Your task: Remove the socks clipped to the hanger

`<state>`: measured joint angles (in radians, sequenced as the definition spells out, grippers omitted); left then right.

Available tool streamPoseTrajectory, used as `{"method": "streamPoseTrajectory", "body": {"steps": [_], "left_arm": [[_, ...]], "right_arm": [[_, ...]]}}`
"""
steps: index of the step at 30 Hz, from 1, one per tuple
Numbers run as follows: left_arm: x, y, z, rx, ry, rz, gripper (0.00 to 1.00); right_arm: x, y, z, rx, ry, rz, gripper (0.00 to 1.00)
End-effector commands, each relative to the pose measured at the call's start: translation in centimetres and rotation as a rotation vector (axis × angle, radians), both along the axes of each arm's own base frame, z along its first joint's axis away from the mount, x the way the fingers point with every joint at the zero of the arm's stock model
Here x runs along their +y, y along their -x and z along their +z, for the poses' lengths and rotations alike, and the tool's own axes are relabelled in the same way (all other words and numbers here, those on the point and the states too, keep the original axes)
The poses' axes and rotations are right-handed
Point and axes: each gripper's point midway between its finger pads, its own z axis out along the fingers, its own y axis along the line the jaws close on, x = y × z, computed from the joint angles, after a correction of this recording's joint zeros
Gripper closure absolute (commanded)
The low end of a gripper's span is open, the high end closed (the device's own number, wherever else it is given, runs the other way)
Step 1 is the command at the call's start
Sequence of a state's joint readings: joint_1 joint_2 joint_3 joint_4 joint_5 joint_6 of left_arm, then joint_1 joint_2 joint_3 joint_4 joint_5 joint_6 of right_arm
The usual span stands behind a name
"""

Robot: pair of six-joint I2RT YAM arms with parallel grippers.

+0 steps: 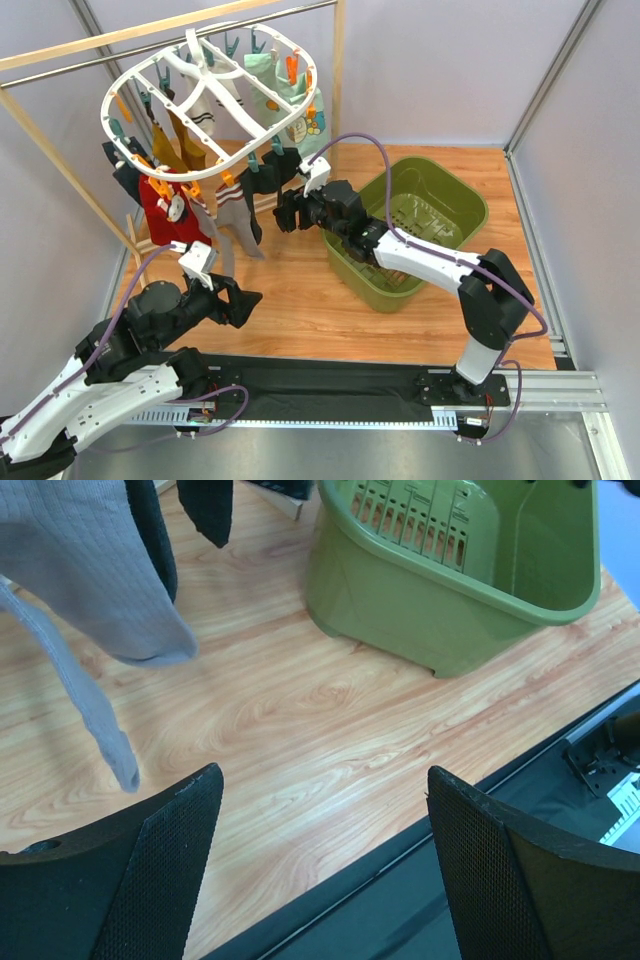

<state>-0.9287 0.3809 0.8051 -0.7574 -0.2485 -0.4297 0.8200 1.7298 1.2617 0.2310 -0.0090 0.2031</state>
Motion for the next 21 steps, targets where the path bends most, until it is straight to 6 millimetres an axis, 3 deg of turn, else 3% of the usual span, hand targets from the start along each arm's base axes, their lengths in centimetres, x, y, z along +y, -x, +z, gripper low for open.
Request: {"method": "streamPoseTrajectory", "body": {"steps": [1,3,6,10,11,13,14,16,20,21], "left_arm": [[-0.2,-0.1,0.8,-0.038,0.02,-0.013,0.11],[-0.1,-0.1,0.8,-0.037,0.019,-0.014,0.11],[0.0,0.0,0.7,-0.038,0.018,-0.014,0.11],[0.1,0.0,0.7,-0.047,0.012,-0.014,0.11],[0.1,-0.1,0.7,-0.053,0.009,-0.014,0.11],[0.4,-0.4,1.0,-0.068,0.007,0.009,0.11],[0.5,-0.6,1.2,-0.075,0.009,0.017,0.12],[0.5,-0.9,1.5,-0.088,0.01,0.032,0.12],[-0.3,-1.4,2.7,-0.114,0.016,0.013,0.11],[-0.7,-1.7,2.6,-0.11,-0.006,0.008,0.11]], "right_arm": [[1.5,-1.9,1.8,-0.062,-0.053,-0.021,0.35],[1.9,-2.2,1.7,-0.046,-0.072,-0.026,0.38],[2.0,-2.4,1.5,-0.048,-0.091,-0.034,0.57],[1.7,-0.8,2.3,-0.013,-0.103,0.006,0.98],[1.1,-0.1,3.8,-0.018,-0.127,0.012,1.0],[0.6,1.4,3.1,0.033,-0.132,0.042,1.0],[0.4,2.6,4.5,0.035,-0.158,0.073,1.0],[-0.2,4.1,3.9,0.067,-0.157,0.099,1.0],[-1.1,7.2,5.5,0.113,-0.221,0.167,1.0],[-1.4,8.4,6.8,0.106,-0.246,0.201,1.0]]}}
